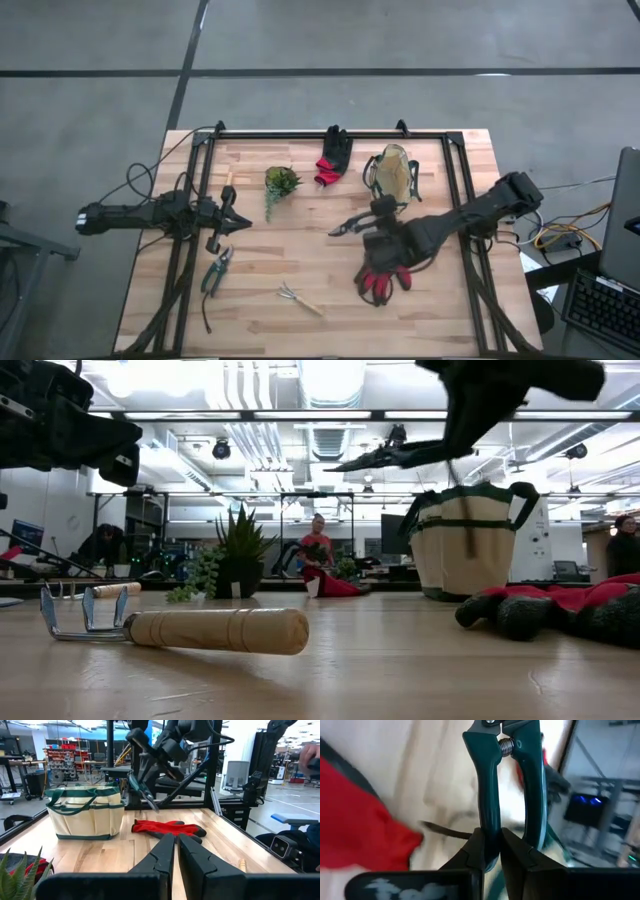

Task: Pick & Place Garden tools in Gardening bag
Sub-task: Put the right green shear scissors into the gardening bag

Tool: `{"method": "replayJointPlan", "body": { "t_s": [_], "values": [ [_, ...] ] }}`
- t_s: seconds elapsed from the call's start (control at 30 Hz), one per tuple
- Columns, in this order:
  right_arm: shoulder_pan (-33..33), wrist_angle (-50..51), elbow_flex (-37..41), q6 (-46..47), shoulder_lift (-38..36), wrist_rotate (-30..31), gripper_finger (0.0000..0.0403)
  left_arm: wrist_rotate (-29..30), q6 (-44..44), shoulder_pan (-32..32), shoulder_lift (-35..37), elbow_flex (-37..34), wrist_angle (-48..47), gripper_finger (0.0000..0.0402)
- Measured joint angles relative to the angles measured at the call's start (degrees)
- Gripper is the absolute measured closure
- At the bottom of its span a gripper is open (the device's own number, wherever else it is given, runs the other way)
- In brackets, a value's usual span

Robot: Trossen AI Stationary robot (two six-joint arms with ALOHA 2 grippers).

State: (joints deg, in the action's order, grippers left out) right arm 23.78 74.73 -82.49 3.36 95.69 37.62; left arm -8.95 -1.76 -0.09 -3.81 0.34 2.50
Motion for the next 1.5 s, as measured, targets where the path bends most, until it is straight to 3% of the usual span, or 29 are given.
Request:
{"method": "replayJointPlan", "body": {
  "t_s": [0.2, 0.33, 0.43, 0.83, 1.17, 1.5],
  "values": [
    [1.61, 15.78, -5.60, 4.72, 4.23, 0.13, 0.0373, 0.00, 0.00, 0.01, 0.00, 0.00, 0.00, 0.0374],
    [2.17, 15.61, -6.47, 1.90, 5.12, -1.88, 0.0373, 0.00, 0.00, -0.01, 0.02, 0.00, 0.00, 0.0374],
    [2.74, 14.56, -7.58, 5.42, 6.80, 1.84, 0.0374, 0.01, 0.00, 0.00, -0.01, 0.00, -0.01, 0.0374],
    [3.49, 15.31, -8.62, 10.02, 13.07, 1.56, 0.0374, 0.00, 0.00, 0.01, -0.17, 0.00, -0.04, 0.0374],
    [-5.79, 15.26, -8.91, 19.17, 12.22, 0.77, 0.0374, 0.00, 0.00, 0.01, -0.17, 0.00, -0.06, 0.0374],
    [-19.31, 15.26, -17.94, 14.56, 11.22, -9.53, 0.0374, 0.00, 0.00, -0.01, -0.17, 0.00, -0.08, 0.0374]
  ]
}}
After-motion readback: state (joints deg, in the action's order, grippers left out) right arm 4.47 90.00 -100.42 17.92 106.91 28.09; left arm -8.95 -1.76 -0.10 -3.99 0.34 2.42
